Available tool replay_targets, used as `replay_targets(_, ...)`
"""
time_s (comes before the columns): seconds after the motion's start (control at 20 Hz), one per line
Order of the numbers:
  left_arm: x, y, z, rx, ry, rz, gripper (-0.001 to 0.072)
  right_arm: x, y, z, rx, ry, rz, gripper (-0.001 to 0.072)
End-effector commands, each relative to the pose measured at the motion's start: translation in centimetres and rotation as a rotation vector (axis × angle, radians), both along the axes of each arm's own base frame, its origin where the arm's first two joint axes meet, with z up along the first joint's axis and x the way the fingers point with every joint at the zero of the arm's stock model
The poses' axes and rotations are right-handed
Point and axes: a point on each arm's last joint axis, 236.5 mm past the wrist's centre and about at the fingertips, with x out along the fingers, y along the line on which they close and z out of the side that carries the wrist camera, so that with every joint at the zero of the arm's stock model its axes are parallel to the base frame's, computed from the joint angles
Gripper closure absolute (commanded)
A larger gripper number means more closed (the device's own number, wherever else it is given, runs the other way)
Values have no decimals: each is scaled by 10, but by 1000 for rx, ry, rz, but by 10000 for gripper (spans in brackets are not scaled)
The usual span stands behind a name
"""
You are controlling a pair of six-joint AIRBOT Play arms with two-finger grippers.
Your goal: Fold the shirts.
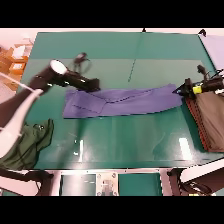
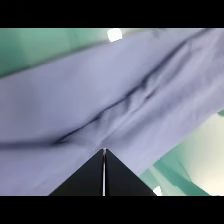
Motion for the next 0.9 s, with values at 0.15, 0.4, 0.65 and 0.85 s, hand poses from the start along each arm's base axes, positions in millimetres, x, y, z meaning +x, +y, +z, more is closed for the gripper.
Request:
replay_targets(0.15,-23,-128,-61,-81,4,-21,682,-22,34,117,-70,-204,89,697)
replay_targets(0.4,-38,-179,-81,-113,80,-86,682,-25,70,181,-39,-358,128,697)
replay_targets(0.65,-43,-181,-81,-116,105,-99,681,-28,98,206,-27,-398,175,697)
replay_targets(0.85,-49,-136,-49,-33,189,-300,682,-31,127,216,43,-398,209,697)
